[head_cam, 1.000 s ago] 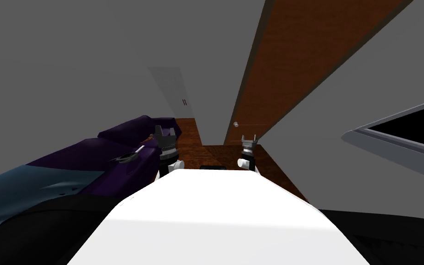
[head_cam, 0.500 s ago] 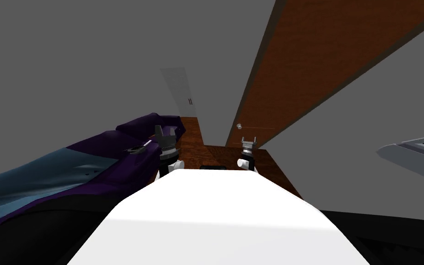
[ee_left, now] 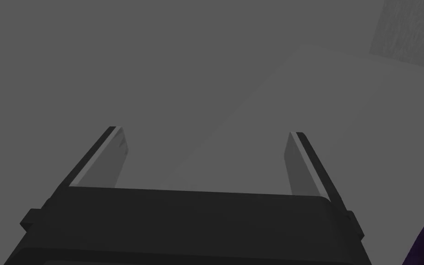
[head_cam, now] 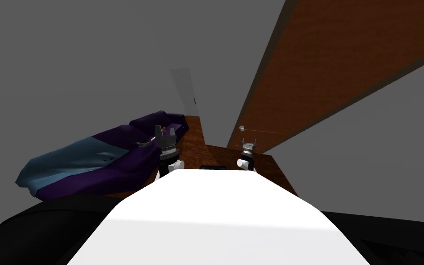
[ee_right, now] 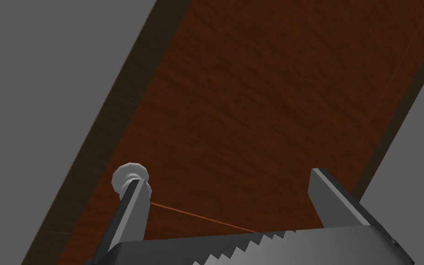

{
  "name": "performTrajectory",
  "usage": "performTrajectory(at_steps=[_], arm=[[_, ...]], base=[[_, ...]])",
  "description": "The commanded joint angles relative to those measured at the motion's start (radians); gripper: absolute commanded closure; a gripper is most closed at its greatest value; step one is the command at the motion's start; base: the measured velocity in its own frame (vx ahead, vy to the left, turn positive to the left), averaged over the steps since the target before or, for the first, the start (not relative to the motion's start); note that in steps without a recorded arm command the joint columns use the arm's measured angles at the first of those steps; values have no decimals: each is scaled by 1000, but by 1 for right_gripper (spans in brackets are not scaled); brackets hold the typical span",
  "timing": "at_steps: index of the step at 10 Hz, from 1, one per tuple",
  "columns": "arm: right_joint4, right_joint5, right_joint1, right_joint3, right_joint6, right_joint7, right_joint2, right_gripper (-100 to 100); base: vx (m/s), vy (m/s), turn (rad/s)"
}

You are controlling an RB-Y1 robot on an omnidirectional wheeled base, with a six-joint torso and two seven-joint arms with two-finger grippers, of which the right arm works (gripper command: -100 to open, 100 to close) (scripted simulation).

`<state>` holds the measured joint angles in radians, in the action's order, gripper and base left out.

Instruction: Pull the door open

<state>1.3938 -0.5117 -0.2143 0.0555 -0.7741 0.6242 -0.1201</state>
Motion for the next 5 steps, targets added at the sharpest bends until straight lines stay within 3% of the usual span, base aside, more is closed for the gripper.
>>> performTrajectory(at_steps=[1,5], arm=[[-30,-24,6,1,-6,30,0,-100],[-110,-80,28,6,-23,101,-3,-100]], base=[[5,-109,199],[10,-115,202]])
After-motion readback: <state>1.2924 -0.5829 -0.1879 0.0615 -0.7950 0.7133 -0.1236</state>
